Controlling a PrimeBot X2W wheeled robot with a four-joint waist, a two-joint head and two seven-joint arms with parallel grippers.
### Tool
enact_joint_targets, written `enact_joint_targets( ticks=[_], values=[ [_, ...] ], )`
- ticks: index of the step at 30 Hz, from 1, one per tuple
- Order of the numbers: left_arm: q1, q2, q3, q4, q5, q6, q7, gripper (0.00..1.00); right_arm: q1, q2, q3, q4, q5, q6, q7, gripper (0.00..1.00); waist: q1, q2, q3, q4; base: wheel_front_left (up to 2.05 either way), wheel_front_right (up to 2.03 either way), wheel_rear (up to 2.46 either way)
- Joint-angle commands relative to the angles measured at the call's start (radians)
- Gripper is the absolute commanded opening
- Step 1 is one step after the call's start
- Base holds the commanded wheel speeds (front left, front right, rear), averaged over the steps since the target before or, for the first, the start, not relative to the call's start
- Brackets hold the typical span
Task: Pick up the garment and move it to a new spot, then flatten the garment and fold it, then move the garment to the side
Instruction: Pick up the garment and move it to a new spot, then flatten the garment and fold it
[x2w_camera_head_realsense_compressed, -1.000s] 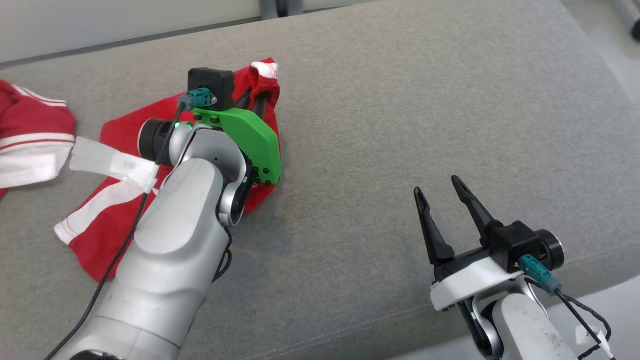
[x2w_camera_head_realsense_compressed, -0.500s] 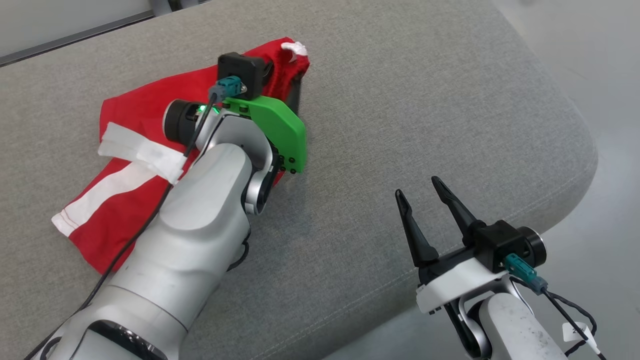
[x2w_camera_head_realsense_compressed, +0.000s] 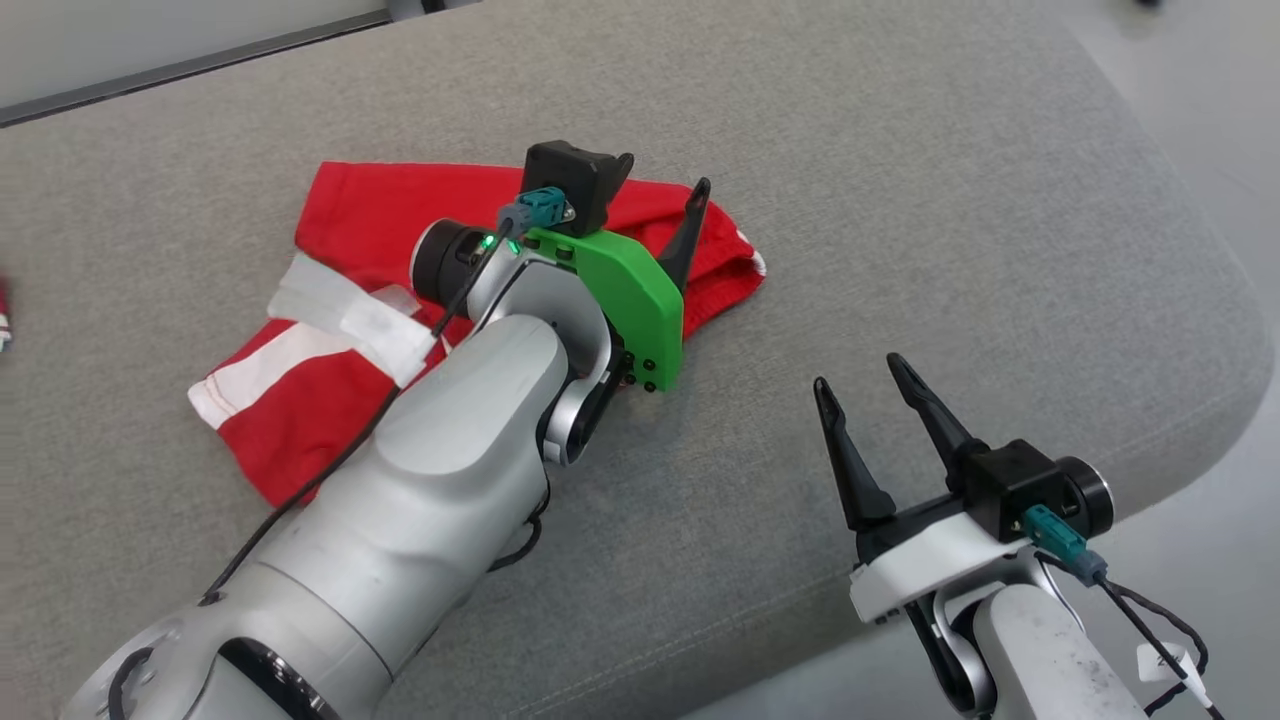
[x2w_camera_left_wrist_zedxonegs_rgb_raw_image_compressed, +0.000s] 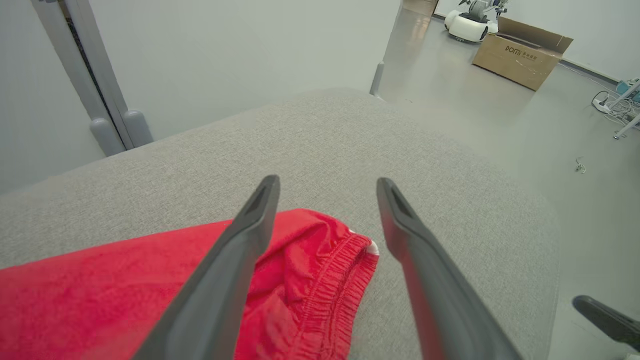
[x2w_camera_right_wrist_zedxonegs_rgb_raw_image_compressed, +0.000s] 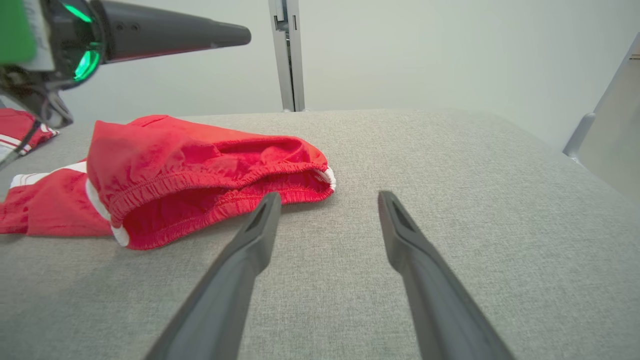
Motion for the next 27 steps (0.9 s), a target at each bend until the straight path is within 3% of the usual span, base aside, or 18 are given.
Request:
enact_joint_targets(
  ticks=[1,15,27],
  values=[
    [0.009,0.004,-0.003,-0.001,-0.014,0.002,-0.008,1.0,0.01,0.0,0.0,0.001,-0.007,0.0,-0.004,1.0,0.0,-0.0001,-0.029,0.062,0.0,0.0,0.0],
    [0.185,0.027,-0.031,0.003,-0.024,0.016,-0.162,1.0,-0.022,-0.001,0.09,0.102,0.009,0.0,-0.004,1.0,0.0,-0.0001,-0.074,0.34,0.0,0.0,0.0],
    [0.404,0.071,0.117,-0.231,0.062,0.09,-0.178,1.0,-0.147,-0.002,0.093,0.381,0.061,0.0,-0.004,1.0,0.0,-0.0001,-0.081,0.495,0.0,0.0,0.0]
  ],
)
